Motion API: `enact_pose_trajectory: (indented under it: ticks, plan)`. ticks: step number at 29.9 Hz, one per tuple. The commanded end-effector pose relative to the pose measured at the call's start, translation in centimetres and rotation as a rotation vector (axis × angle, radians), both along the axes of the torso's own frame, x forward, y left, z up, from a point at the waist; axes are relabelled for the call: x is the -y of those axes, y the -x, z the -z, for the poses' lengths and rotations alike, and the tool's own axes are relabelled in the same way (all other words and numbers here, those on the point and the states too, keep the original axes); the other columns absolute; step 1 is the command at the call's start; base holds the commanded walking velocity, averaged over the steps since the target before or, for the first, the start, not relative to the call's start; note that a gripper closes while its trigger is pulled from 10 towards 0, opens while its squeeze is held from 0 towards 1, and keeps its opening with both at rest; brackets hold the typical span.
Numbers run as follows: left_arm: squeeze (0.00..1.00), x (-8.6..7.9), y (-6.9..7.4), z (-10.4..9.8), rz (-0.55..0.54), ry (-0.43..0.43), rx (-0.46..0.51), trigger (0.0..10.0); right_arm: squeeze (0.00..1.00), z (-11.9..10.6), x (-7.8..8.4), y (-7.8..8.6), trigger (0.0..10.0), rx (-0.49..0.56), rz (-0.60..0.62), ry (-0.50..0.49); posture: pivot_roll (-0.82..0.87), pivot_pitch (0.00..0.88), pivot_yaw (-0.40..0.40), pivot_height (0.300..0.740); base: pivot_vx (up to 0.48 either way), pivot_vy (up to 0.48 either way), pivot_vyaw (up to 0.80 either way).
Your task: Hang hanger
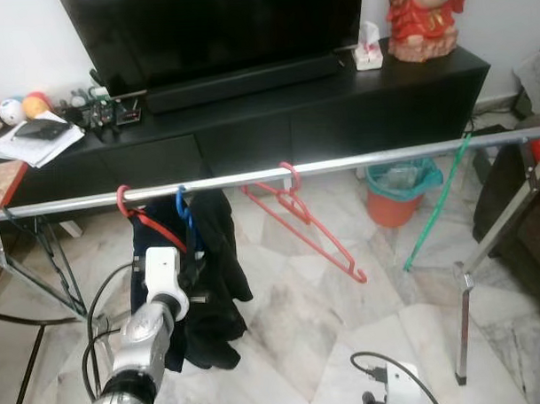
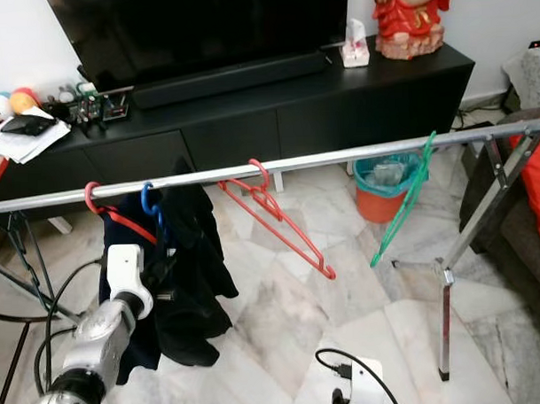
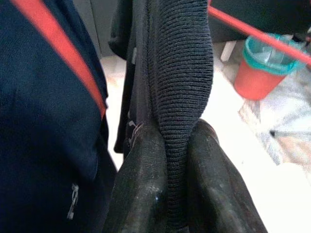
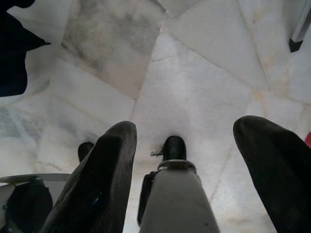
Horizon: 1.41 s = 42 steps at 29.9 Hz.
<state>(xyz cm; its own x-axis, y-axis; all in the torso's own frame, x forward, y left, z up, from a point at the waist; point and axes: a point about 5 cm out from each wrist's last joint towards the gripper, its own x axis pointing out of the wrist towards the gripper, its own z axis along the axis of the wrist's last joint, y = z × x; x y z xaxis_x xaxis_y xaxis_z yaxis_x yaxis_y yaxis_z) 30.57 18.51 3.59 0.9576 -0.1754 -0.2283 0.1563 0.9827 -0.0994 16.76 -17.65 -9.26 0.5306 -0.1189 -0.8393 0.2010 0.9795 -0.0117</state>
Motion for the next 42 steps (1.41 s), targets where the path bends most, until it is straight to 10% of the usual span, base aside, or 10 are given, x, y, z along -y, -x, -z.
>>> enact_pose_trajectory:
  ticks: [1, 17, 42]
  plan:
    - [0.00, -0.5, 0.0, -0.8, 0.003, -0.030, 0.055, 10.0, 0.00, 0.1, -0.5, 0.0, 10.0, -0.007, -0.025, -0.007, 0.03, 0.000, 0.071, 0.740, 0.000, 0.000, 0.00]
    - [0.00, -1.5, 3.5, 2.6, -0.037, -0.107, -0.067, 10.0, 0.00, 0.1, -0.2, 0.1, 10.0, -0.014, -0.046, 0.005, 0.03, 0.000, 0.032, 0.740, 0.000, 0.000, 0.00]
    - [0.00, 0.9, 1.2, 1.7, -0.052, -0.033, -0.039, 10.0, 0.00, -0.5, 0.5, -1.0, 10.0, 0.029, -0.037, 0.031, 0.01, 0.000, -0.011, 0.740, 0.000, 0.000, 0.00]
